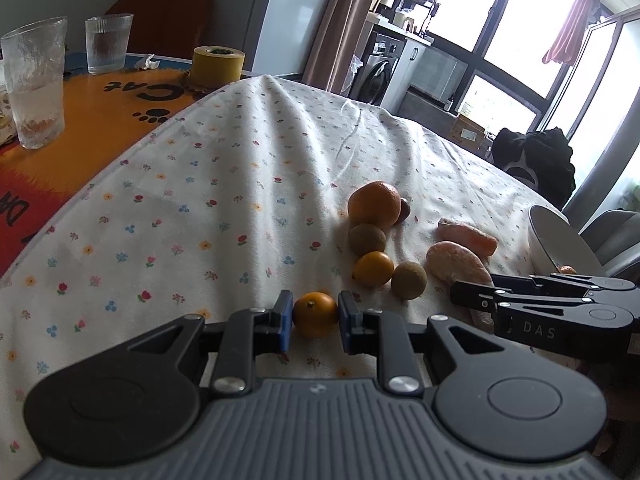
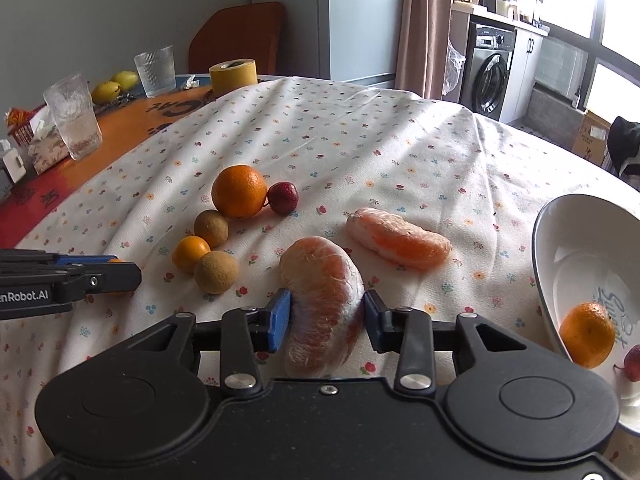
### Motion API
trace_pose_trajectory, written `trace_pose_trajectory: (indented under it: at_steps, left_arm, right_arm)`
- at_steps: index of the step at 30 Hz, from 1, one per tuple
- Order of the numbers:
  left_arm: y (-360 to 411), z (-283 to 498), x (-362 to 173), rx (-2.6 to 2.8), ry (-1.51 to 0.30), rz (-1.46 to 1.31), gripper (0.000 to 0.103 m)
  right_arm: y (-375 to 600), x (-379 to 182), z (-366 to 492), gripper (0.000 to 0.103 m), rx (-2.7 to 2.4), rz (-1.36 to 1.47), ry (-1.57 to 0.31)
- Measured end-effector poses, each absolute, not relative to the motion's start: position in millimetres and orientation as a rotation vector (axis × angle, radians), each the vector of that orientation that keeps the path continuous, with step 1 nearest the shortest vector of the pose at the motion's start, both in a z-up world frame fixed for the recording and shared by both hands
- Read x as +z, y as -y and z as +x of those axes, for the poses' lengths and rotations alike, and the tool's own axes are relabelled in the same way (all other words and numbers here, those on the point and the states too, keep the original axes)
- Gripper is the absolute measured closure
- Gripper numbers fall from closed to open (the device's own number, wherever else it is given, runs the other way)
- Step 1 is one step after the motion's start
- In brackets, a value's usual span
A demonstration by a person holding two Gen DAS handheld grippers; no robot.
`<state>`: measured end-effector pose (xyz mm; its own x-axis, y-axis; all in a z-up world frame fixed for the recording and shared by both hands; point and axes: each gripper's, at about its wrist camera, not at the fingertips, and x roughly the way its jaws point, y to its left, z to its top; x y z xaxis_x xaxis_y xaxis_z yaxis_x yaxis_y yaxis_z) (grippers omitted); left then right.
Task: Organize fruits
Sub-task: 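Lift the net-wrapped fruit with the right tool while the left tool carries the mandarin toward the bowl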
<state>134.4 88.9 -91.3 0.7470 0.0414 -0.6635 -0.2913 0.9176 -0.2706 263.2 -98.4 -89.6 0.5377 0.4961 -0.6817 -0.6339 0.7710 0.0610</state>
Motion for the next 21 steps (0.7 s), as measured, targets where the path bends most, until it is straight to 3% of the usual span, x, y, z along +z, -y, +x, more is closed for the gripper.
trace_pose_trajectory:
  at_steps: [4,8,21]
  left_arm:
    - [-87.3,135.0,-85.7,0.187,-0.699,-0.366,0.081]
    - [-82.7,137.4,-78.8,0.182,-0.69,-0.351,0.081]
    - [-66.8,144.3,-67.2,0.153,-0.675,-0.32,0.081]
  right_arm:
    - [106.3,-85.5,262.1,0.068,0.68,-0.177,-0.737]
    - [114.0,-78.0,261.2,0.079,0.691,-0.146,-0.727]
    - [138.6,-69.4,258.3,0.082,0.69,-0.087,-0.706]
